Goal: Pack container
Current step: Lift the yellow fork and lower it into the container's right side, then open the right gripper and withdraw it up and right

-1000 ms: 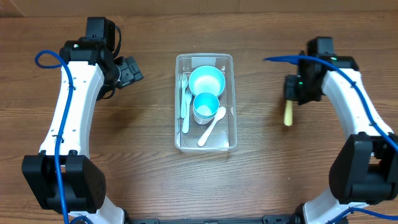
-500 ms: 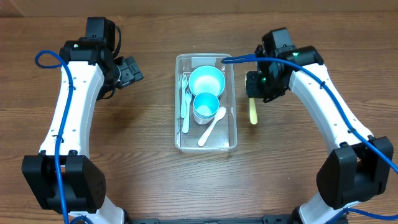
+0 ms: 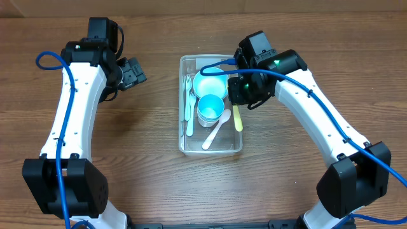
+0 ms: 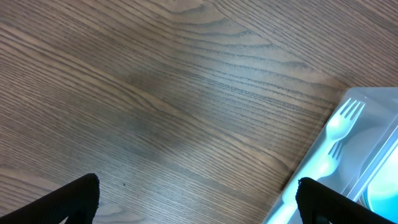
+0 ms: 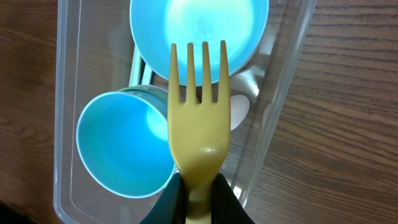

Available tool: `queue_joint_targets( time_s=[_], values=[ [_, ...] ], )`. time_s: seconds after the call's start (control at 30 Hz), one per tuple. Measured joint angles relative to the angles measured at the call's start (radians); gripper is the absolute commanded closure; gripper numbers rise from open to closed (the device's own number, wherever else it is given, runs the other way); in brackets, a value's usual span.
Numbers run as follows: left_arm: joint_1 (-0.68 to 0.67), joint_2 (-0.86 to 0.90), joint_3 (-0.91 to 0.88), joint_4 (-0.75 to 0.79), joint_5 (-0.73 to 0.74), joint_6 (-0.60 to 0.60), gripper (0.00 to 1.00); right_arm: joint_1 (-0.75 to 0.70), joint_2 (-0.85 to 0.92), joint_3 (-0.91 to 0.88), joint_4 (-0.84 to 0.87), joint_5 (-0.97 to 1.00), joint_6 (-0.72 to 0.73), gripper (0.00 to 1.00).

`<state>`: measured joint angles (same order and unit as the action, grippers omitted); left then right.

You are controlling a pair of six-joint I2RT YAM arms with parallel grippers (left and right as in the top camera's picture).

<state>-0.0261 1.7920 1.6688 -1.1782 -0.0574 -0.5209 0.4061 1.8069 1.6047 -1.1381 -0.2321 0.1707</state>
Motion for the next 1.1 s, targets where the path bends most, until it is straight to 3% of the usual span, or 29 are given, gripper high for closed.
queue_joint_targets(
  time_s=[0.03,0.07,0.1,0.13,0.6,0.9,1.1],
  values=[
    [0.0,0.0,0.0,0.0,0.0,0.0,0.0,0.0,0.0,0.0,0.0,0.0,0.002,0.94],
    [0.0,0.0,0.0,0.0,0.0,0.0,0.0,0.0,0.0,0.0,0.0,0.0,0.003,0.76],
    [0.0,0.0,0.0,0.0,0.0,0.0,0.0,0.0,0.0,0.0,0.0,0.0,0.006,0.5],
    [0.0,0.0,0.0,0.0,0.0,0.0,0.0,0.0,0.0,0.0,0.0,-0.001,0.012,0.0],
    [0.0,0.0,0.0,0.0,0.0,0.0,0.0,-0.022,-0.008,0.0,-0.007,0.056,0.012,0.0],
    [0.0,0.0,0.0,0.0,0.0,0.0,0.0,-0.349,-0.208,0.002,-0.05,0.095,0.008,0.0],
    [0.0,0.0,0.0,0.0,0.0,0.0,0.0,-0.452,-0.218,0.004,-0.051,0.106,0.008,0.0]
  ],
)
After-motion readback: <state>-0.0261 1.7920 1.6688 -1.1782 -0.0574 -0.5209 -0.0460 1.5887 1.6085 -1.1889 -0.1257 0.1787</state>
